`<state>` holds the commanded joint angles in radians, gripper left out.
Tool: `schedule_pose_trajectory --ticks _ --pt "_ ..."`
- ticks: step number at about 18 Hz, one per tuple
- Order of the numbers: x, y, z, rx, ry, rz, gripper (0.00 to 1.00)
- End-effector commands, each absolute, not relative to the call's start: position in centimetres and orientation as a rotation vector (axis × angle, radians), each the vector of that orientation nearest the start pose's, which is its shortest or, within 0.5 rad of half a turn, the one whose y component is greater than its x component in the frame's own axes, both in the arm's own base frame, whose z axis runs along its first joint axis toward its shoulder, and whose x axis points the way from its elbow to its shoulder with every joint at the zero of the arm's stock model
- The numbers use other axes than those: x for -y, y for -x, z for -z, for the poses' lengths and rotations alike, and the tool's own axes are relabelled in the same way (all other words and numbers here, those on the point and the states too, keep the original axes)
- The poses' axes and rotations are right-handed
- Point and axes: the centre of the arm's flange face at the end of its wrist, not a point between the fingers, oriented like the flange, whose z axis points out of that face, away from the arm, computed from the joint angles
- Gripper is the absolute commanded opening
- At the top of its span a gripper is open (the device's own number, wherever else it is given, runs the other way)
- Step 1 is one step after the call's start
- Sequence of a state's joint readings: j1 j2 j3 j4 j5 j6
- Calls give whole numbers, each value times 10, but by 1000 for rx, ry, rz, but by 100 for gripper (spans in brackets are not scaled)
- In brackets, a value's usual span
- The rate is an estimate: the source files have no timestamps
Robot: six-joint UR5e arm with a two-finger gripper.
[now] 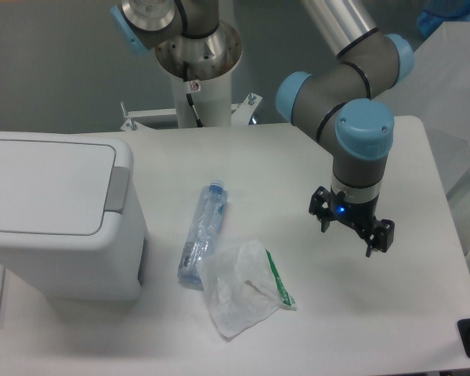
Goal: Open the trash can
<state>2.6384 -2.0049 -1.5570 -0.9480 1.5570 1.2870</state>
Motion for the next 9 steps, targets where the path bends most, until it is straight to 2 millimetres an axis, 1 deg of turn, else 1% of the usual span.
schedule_pose_trajectory --ticks 6,7,9 --pt "-436 507 -316 -337 3006 -285 100" --pt "-437 507 -317 -319 3006 -286 100" --pt "-441 506 -318 -194 2989 -266 100"
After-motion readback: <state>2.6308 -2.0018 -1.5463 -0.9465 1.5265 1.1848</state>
